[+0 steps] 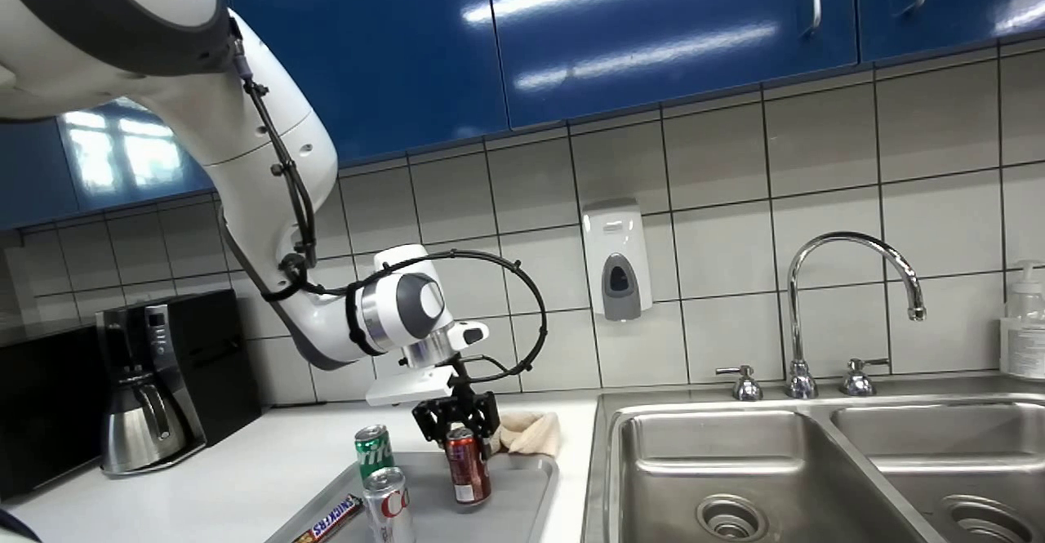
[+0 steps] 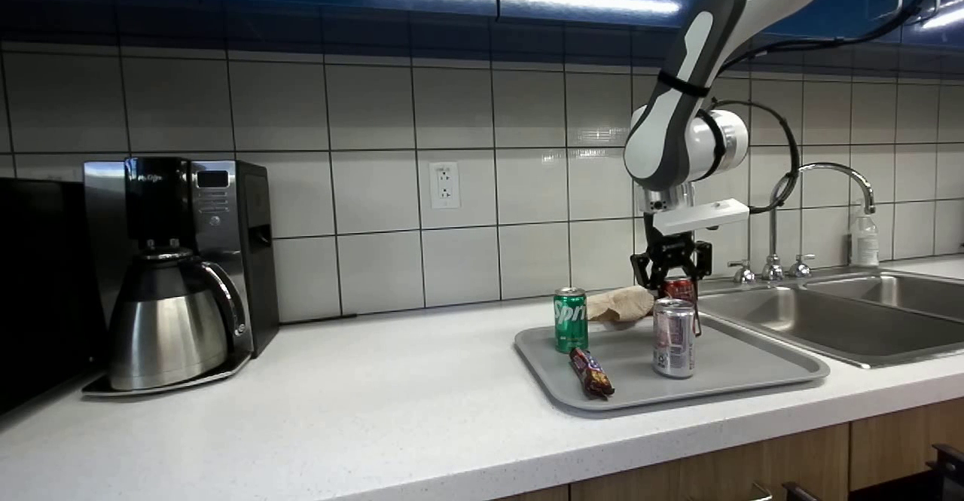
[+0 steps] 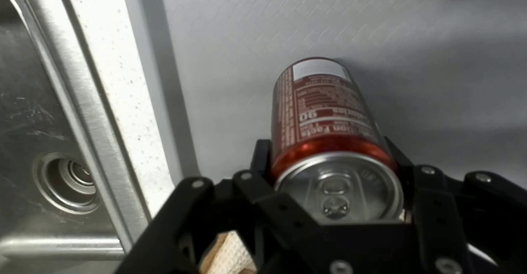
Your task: Put the cans on the tray
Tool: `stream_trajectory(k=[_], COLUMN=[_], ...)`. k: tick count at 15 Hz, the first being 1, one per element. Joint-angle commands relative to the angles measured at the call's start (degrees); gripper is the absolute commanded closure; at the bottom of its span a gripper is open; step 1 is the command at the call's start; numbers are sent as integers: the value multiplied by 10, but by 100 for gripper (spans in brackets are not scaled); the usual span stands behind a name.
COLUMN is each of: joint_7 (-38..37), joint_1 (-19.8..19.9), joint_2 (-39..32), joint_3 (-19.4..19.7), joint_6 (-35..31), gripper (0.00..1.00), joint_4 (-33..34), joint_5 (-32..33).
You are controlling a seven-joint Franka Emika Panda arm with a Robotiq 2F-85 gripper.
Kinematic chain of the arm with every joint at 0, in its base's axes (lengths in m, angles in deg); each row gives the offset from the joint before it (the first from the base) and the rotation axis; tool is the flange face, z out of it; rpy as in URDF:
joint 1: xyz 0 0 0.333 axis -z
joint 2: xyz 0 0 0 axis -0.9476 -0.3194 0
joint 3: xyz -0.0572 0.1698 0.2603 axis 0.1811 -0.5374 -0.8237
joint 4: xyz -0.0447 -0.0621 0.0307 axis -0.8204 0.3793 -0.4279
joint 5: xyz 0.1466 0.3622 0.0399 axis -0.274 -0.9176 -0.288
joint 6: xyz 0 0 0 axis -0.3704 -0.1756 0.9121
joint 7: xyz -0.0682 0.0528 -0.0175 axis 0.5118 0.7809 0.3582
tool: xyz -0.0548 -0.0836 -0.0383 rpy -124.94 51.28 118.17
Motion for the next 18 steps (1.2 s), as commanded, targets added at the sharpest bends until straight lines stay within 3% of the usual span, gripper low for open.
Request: stream_trajectory(k=[1,6,7,8,9,18], joint_7=[27,35,38,42,46,39], joint_1=[13,13,13,13,13,8], joint_2=[-2,-4,-3,-2,0,67], joint_3=[-10,-10,-11,-12,-13,-8], joint_6=[-12,-18,-14,-9,-7,2], gripper=[61,61,27,10,4,0], joint_4=[1,0,0,1,1,-4], joint_5=[-18,-25,-28,-29,-32,-14])
